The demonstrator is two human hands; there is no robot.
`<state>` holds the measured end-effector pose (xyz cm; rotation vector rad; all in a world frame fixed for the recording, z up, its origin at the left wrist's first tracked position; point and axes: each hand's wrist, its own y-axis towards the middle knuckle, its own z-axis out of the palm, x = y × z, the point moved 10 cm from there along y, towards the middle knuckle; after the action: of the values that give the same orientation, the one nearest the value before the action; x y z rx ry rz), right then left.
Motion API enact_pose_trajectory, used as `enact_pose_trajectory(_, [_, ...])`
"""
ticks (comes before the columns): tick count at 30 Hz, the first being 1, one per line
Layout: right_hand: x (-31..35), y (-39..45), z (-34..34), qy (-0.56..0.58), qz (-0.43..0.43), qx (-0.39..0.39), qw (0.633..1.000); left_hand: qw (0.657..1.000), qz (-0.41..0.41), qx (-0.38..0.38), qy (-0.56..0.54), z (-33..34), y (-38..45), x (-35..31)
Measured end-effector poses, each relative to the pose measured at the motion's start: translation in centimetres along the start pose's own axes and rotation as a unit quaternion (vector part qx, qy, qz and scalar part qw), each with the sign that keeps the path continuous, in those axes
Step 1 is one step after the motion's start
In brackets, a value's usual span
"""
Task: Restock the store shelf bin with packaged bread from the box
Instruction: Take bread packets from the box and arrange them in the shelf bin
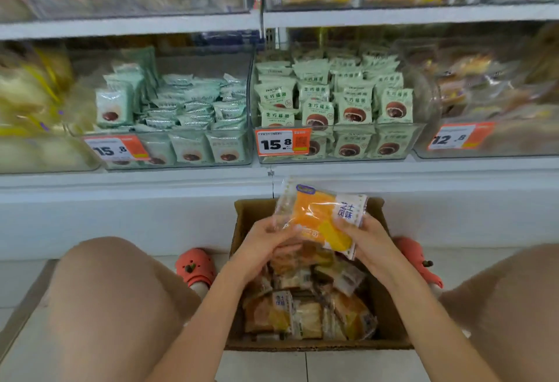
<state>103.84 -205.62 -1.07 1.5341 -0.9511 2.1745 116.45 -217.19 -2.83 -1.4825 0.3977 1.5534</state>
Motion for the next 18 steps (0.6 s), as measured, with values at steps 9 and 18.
enact_pose_trajectory(9, [28.3, -1.3, 3.2, -0.03, -0.253, 0.003, 0.967, 0.718, 0.505, -0.27, 0.396, 2.0, -6.3, -28.8])
enact_pose_trajectory(18, [50.1, 5.9, 5.7, -0.048, -0.369, -0.021, 0.928, 0.488, 0.587, -0.368, 0.531, 8.7, 0.4, -44.6])
